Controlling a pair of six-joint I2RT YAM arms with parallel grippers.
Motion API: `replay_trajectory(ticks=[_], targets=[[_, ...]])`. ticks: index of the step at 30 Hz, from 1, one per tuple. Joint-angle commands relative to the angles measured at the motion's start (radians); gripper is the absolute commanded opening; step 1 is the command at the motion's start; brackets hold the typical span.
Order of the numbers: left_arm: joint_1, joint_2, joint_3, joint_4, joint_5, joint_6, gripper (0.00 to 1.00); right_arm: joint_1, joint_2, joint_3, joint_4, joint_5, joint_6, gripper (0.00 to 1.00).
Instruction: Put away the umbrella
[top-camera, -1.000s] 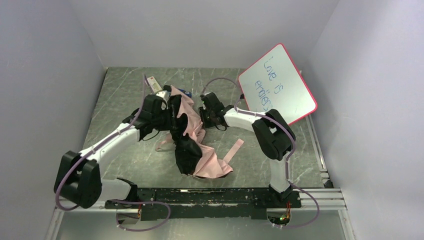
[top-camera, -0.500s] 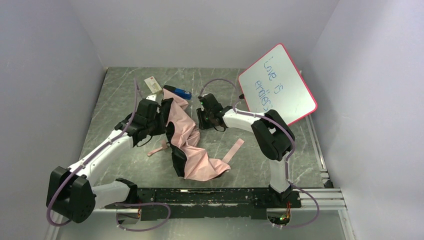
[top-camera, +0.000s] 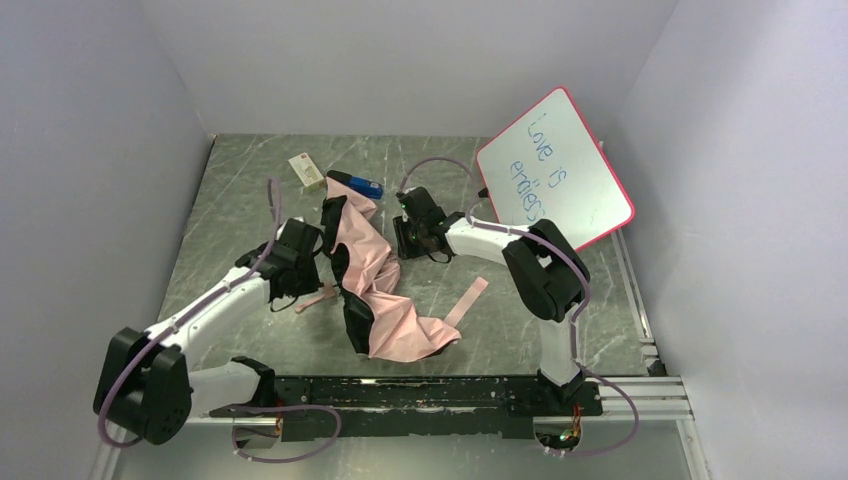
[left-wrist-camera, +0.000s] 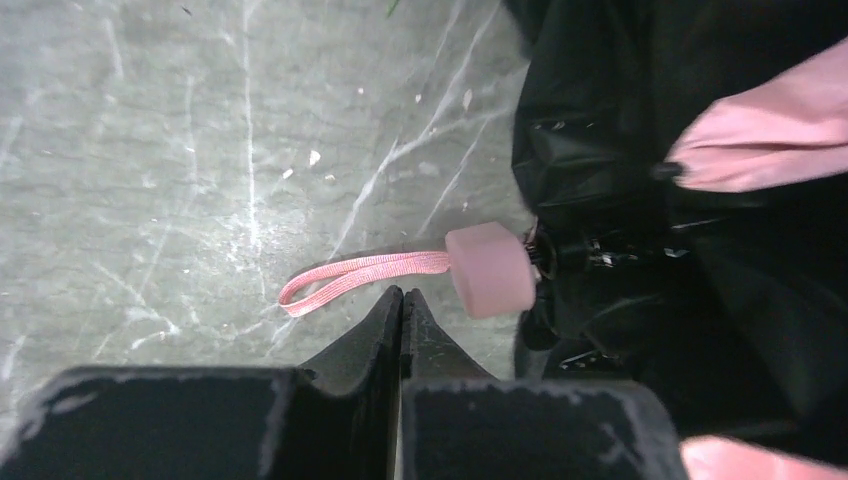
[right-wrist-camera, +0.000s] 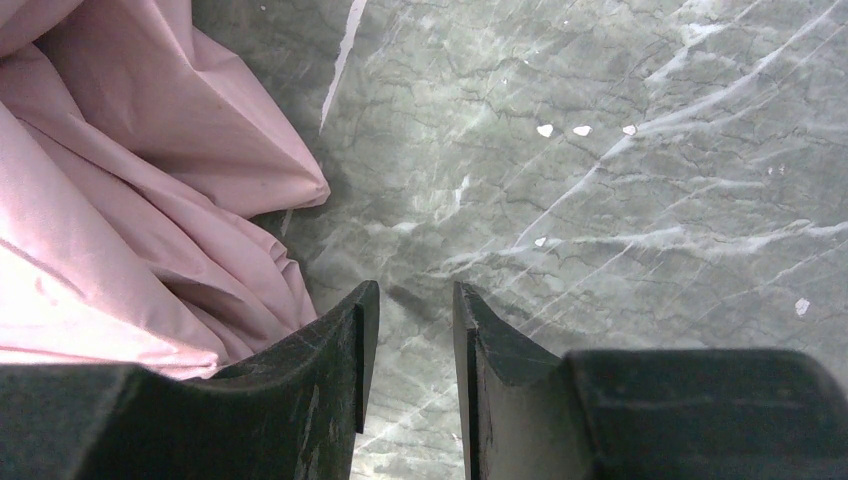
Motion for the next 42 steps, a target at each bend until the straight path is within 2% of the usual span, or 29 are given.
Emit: replay_trajectory(ticks=[1,7,14,18,22,27,34,36,39,41,42], targets=[[0.004,0.075,-0.051,0.074,0.069,-0.026,0.05,0.004,0.008,0.009,-0.001,-0.008,0.001,0.37],[-0.013,0.135,-0.078,0.211,0.129,-0.038,0.05,0.006,0.005,0.013,-0.002,-0.036,0.001,0.37],[-0.020,0.276,0.010,0.306,0.129,-0.001,0.05,0.038,-0.012,-0.010,0.030,-0.124,-0.002,0.36],[-0.022,0.322,0.065,0.289,0.095,0.027,0.05,0.041,-0.031,-0.027,0.030,-0.132,0.009,0.37],[0.002,0.308,0.089,0.266,0.041,0.058,0.05,0.040,-0.071,-0.052,0.012,-0.075,0.014,0.36],[0.077,0.290,0.173,0.166,0.018,0.094,0.16,0.033,-0.155,-0.099,-0.002,0.102,0.045,0.38],[0.125,0.120,0.314,0.032,-0.109,0.194,0.42,0.002,-0.342,-0.209,-0.003,0.289,0.053,0.56],[0.125,0.076,0.372,0.050,-0.036,0.290,0.46,-0.004,-0.385,-0.240,-0.028,0.297,0.043,0.60],[0.119,0.008,0.404,0.177,0.297,0.454,0.54,-0.008,-0.448,-0.308,-0.055,0.281,0.030,0.64],[0.069,-0.001,0.432,0.219,0.460,0.515,0.57,-0.010,-0.497,-0.355,-0.061,0.272,0.034,0.65],[0.021,0.012,0.454,0.210,0.479,0.551,0.58,-0.009,-0.529,-0.377,-0.062,0.271,0.037,0.66]])
